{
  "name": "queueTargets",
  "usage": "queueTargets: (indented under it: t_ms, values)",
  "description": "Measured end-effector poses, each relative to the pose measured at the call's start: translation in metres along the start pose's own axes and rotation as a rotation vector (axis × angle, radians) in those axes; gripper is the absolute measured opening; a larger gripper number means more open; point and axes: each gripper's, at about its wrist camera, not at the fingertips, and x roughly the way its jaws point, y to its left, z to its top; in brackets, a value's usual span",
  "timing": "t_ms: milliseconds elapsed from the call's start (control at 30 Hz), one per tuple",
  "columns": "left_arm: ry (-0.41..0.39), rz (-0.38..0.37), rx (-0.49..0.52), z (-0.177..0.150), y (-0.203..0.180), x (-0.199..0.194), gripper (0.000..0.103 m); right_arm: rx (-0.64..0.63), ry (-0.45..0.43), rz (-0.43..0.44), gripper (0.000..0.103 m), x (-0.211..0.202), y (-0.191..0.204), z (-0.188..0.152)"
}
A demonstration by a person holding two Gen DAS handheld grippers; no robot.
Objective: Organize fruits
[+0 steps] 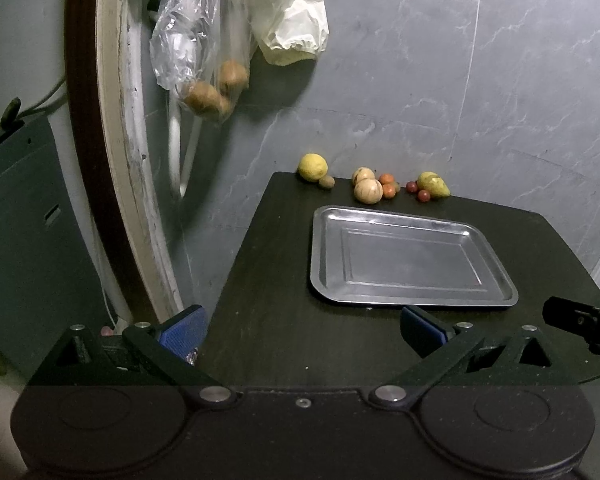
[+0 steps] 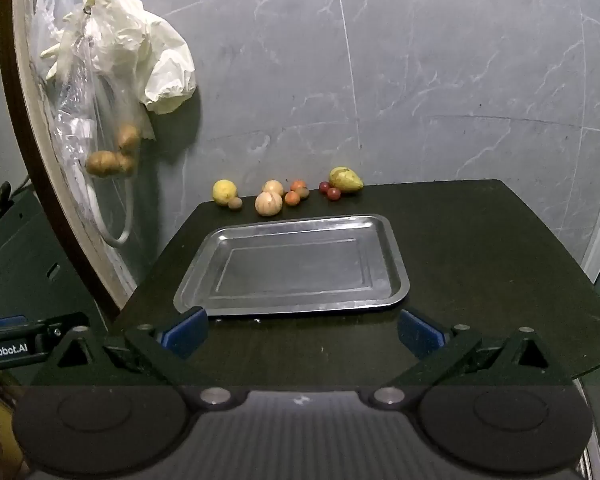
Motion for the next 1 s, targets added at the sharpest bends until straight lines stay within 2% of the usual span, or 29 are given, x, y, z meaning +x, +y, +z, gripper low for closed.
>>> queueTargets:
  t_ms: [500,1000]
  values:
    - [0.0,0.002,0.004,-0.002,-0.004,0.003,0.102,0.01,0.007,0.001,0.103,0.002,-0.005,-0.002]
    - [0.008,0.043,-0.001,0.0,-0.021,0.007,0.102,0.014,0.024,0.036,0.103,0.011,-0.023,0.004]
